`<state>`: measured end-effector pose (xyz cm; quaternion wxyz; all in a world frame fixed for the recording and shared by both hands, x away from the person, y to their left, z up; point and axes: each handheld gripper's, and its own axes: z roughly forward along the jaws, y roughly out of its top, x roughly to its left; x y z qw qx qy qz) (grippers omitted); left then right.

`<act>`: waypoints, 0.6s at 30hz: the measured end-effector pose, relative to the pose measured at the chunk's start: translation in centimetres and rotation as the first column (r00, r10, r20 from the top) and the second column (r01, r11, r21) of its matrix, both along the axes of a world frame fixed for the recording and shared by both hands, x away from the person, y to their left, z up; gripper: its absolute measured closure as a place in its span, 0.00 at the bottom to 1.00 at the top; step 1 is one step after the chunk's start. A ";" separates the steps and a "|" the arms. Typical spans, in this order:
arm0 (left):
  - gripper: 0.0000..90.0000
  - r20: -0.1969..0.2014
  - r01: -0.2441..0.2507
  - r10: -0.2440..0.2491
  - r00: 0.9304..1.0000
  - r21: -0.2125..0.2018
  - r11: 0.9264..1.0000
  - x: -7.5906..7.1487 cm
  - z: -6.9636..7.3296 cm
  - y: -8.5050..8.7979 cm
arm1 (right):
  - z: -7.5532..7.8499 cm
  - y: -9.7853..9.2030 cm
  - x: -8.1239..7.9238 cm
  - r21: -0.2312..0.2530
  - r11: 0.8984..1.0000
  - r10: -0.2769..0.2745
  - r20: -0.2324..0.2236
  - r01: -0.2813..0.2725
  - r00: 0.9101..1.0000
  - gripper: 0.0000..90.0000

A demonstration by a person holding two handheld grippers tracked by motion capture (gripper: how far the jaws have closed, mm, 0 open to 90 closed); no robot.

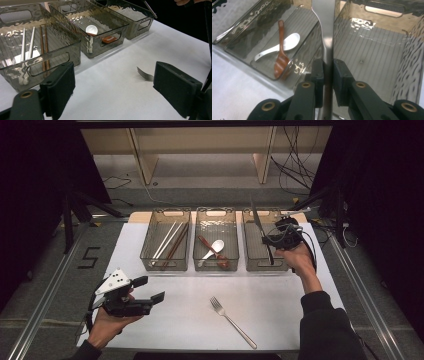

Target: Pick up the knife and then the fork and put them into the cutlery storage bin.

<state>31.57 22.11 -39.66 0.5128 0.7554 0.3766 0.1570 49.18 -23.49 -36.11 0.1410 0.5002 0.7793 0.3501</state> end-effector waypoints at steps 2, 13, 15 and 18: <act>0.19 0.000 0.000 0.000 1.000 -0.001 1.000 0.0 0.0 0.0 | 0.1 0.0 0.3 -0.002 1.000 -0.007 -0.003 0.007 1.000 0.90; 0.19 0.000 0.001 -0.001 1.000 0.000 1.000 0.0 0.0 0.0 | 0.4 0.3 1.7 -0.021 0.999 -0.047 -0.008 0.047 0.999 0.90; 0.19 0.000 0.001 -0.001 1.000 0.000 1.000 0.0 0.0 0.0 | 0.3 0.3 1.9 -0.019 0.998 -0.054 -0.011 0.054 0.998 0.90; 0.19 0.001 0.000 0.000 1.000 -0.002 1.000 0.0 0.0 0.0 | 0.1 0.4 2.1 -0.022 0.998 -0.061 -0.015 0.061 0.998 0.90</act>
